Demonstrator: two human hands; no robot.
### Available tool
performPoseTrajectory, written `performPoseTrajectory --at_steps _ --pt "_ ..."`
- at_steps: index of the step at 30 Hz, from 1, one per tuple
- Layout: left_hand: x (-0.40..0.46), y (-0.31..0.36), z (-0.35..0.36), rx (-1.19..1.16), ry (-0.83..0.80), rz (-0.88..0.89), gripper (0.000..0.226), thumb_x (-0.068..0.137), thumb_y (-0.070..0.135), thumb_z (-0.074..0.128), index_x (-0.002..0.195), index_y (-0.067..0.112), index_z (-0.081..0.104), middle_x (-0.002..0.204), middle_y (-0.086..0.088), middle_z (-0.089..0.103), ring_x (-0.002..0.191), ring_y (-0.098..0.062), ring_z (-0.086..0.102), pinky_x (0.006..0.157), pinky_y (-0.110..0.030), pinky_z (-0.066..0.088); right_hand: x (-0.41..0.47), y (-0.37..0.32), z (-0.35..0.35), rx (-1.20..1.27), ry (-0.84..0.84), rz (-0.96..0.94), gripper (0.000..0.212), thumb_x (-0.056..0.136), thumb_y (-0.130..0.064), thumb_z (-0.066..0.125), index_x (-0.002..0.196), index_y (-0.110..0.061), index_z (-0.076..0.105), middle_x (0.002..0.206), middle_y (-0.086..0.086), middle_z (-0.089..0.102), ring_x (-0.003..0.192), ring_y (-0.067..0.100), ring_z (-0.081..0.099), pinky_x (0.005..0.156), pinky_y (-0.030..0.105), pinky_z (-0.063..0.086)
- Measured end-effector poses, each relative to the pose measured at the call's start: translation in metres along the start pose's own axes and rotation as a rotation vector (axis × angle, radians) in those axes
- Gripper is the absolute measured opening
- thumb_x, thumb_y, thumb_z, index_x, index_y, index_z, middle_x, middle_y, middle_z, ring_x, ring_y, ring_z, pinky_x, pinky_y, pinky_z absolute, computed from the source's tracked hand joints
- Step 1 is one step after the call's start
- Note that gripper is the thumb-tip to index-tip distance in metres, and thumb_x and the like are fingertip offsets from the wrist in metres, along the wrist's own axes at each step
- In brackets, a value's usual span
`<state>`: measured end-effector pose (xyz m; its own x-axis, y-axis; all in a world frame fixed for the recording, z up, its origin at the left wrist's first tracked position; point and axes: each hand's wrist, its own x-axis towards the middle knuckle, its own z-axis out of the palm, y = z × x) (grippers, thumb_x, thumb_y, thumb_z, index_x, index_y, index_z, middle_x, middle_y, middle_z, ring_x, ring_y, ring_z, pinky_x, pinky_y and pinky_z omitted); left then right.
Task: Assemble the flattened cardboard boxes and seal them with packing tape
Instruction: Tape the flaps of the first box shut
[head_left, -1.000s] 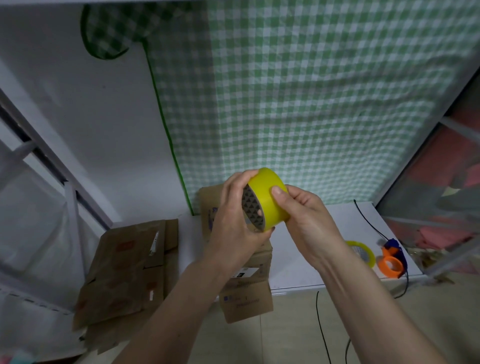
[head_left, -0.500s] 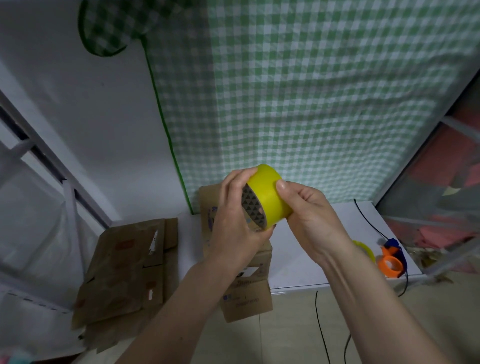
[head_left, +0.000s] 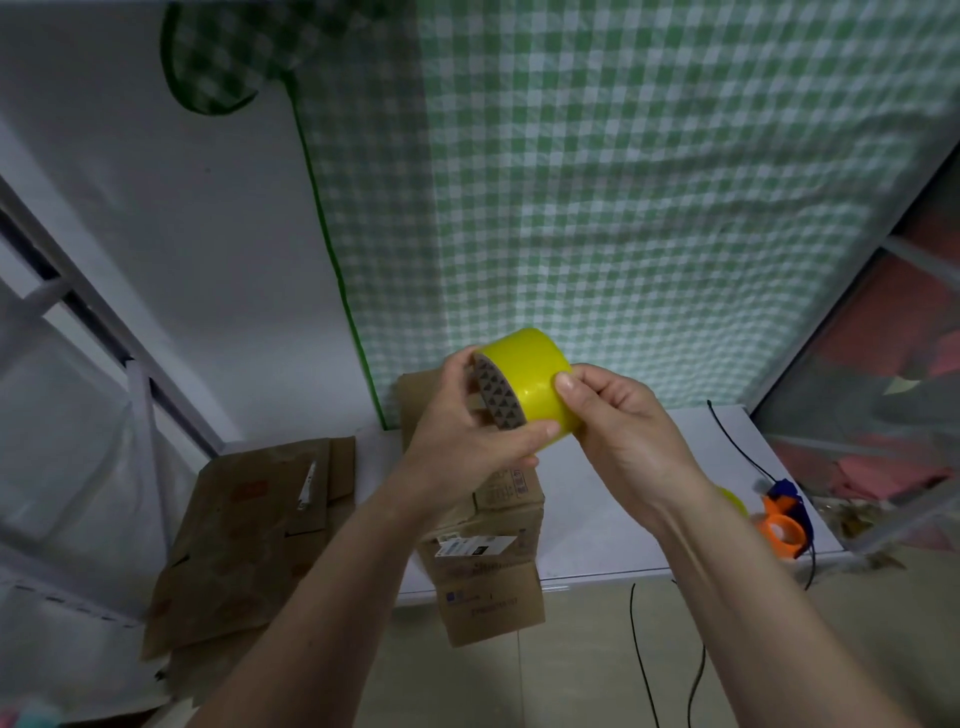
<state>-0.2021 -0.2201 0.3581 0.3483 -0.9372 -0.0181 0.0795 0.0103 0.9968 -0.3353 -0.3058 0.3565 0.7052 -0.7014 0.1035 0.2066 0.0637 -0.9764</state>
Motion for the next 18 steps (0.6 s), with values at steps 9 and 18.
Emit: performPoseTrajectory --at_steps 9,18 --pt "0.011 0.004 -0.037 0.332 -0.291 -0.088 0.114 0.055 0.046 0.084 0.150 0.045 0.020 0.144 0.006 0.048 0.124 -0.018 0.055 0.101 -0.040 0.049 -0.003 -0.018 -0.001 -0.515 -0.043 -0.089 0.087 0.062 -0.038 0.081 0.134 -0.049 0.034 0.131 -0.008 0.042 0.122 0.001 0.044 0.094 0.019 0.045" --pt "0.013 0.000 -0.043 0.001 -0.158 -0.111 0.076 0.056 0.044 0.084 0.120 0.011 0.061 0.111 -0.011 0.068 0.096 -0.021 0.068 0.073 -0.029 0.055 0.000 -0.021 0.003 -0.363 -0.139 -0.016 0.027 0.070 -0.027 0.072 0.074 -0.003 0.059 0.095 -0.005 0.070 0.098 0.003 0.061 0.086 0.023 0.047"
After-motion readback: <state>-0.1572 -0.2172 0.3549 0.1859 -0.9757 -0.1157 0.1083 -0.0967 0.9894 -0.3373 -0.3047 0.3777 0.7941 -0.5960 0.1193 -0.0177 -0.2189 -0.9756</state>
